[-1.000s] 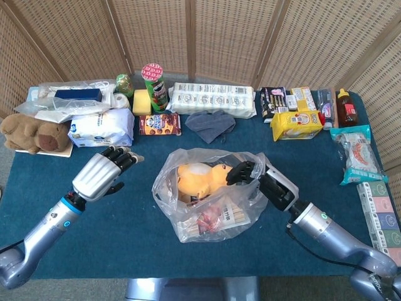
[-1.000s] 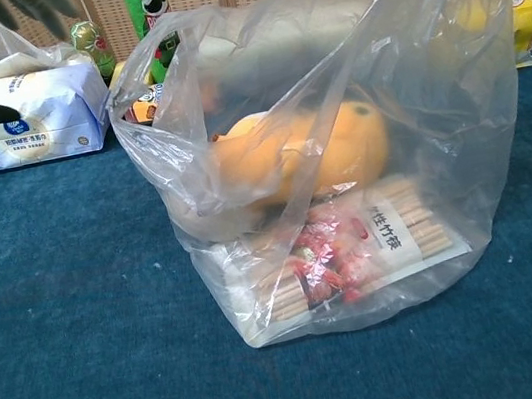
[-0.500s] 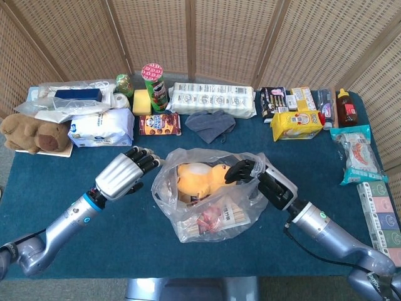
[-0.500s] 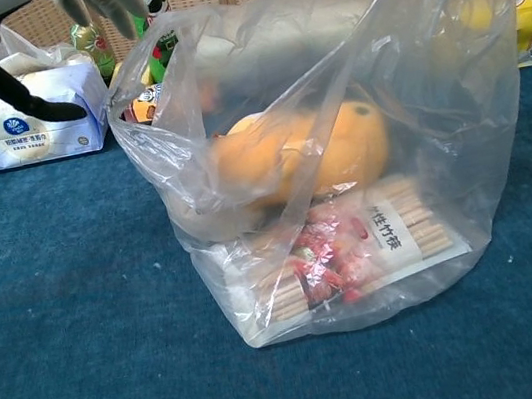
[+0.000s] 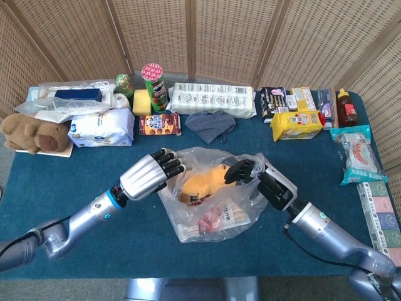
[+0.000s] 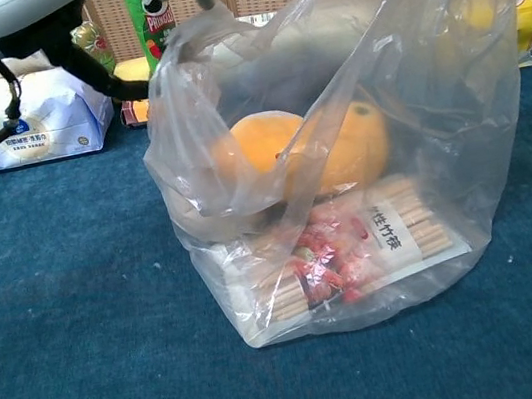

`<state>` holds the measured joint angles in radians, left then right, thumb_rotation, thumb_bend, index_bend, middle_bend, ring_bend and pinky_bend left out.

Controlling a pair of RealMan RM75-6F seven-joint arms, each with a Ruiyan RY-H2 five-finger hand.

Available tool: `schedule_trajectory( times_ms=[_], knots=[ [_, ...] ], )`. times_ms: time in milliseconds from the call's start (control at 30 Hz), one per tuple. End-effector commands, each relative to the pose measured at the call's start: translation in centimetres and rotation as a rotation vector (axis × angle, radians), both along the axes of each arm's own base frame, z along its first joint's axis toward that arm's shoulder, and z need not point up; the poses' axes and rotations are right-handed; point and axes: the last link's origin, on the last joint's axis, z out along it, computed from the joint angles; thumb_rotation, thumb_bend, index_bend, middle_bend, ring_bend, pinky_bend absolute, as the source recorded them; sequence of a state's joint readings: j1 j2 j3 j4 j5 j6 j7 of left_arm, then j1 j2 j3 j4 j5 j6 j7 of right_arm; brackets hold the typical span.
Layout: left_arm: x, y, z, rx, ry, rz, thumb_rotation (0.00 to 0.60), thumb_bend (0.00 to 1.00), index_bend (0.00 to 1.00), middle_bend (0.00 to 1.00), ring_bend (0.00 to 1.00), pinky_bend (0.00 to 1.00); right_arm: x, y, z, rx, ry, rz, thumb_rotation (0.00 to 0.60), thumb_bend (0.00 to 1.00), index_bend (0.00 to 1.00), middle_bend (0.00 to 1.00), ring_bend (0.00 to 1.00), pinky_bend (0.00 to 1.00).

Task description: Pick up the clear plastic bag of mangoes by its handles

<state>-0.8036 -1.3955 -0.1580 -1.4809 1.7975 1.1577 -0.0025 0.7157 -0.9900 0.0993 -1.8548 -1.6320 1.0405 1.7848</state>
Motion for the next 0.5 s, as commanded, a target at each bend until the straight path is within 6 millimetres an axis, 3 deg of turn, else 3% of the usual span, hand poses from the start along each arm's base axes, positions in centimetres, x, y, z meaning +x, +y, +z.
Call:
schedule_trajectory(
  times_ms=[33, 500],
  knots=[
    [0.6, 0.0, -0.1, -0.001, -0.015, -0.027, 0.6, 0.21, 0.21, 0.31, 0.23, 0.27, 0.0, 0.0, 0.1, 0.0, -0.002, -0.006, 0.245, 0.2, 0.38, 0.37, 0.32, 0.27],
    [-0.7, 0.1, 1.5, 0.072, -0.036, -0.026, 0.6, 0.21, 0.21, 0.31, 0.23, 0.27, -0.1, -0.1, 0.0, 0.007, -0.007, -0.014, 0.248, 0.2, 0.38, 0.37, 0.32, 0.27]
  ],
)
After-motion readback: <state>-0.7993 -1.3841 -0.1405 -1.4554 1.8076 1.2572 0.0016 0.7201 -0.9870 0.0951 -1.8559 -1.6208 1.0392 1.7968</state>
